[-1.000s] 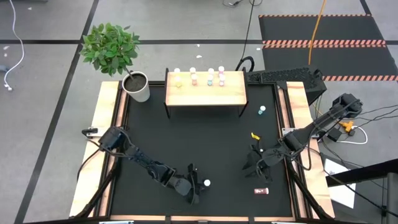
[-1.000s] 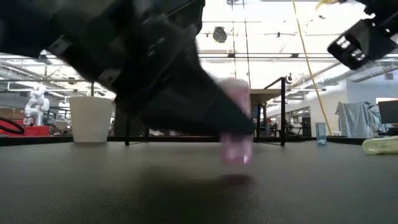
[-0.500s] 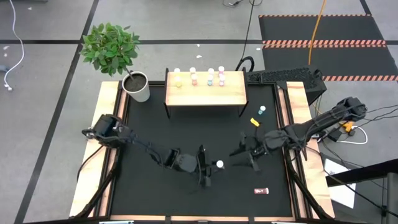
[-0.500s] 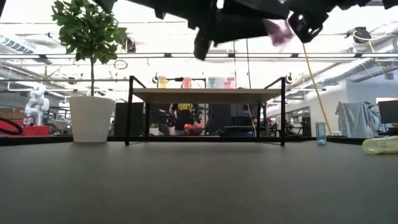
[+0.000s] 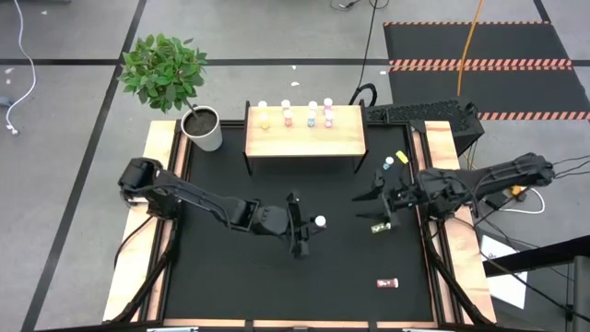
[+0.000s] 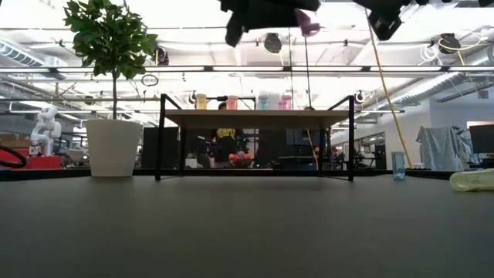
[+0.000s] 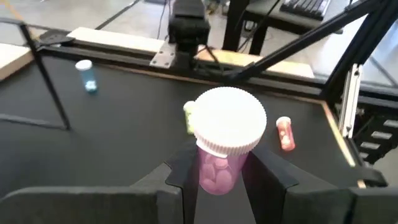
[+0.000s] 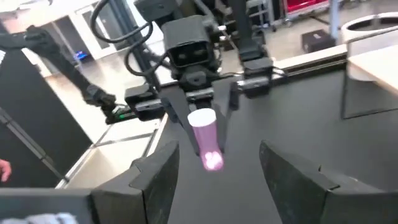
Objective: Pick and place medicine bottles onto shelf by color
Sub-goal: Put the pink pill bottle on the shelf aligned with the other pink pill bottles
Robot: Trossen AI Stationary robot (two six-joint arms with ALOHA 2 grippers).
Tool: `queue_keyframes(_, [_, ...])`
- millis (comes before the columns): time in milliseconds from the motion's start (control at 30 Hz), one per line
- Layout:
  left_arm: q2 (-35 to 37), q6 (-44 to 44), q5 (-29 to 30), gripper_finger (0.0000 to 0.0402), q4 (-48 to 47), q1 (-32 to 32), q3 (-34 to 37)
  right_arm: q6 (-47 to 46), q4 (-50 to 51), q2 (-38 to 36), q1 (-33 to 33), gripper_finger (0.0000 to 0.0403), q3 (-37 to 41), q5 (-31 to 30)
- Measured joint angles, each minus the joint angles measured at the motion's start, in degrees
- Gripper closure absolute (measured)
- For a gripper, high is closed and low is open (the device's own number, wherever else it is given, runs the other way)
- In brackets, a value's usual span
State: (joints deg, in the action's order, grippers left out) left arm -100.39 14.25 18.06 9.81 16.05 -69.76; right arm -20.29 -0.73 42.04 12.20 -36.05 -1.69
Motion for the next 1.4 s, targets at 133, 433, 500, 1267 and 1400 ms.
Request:
queue_keyframes(133, [2.05,-0.01,0.01,0.0293,-3.18,-0.51,-0.02,0.63,2.76,-1.93,-2.04,0.0183,0.02,0.21])
queue_keyframes(433, [2.74,-0.27,0.23,0.0293,-5.13,-2.82,0.0,9.2,-4.91,4.85,-3.33,0.0183,-2.9,0.49])
queue_keyframes(500, [2.74,-1.23,0.22,0.0293,-5.26,-3.49,0.0,11.83,-2.93,8.14,-4.25,0.0183,-6.5,0.48])
queue_keyframes(1267, [2.72,-9.45,-6.29,0.0293,-8.39,-8.89,0.0,26.25,16.9,27.3,-15.25,0.0183,-25.4,16.0])
queue_keyframes(1400, [2.72,-10.42,-6.6,0.0293,-8.45,-9.5,0.0,28.56,15.25,27.32,-15.25,0.0183,-22.98,16.96])
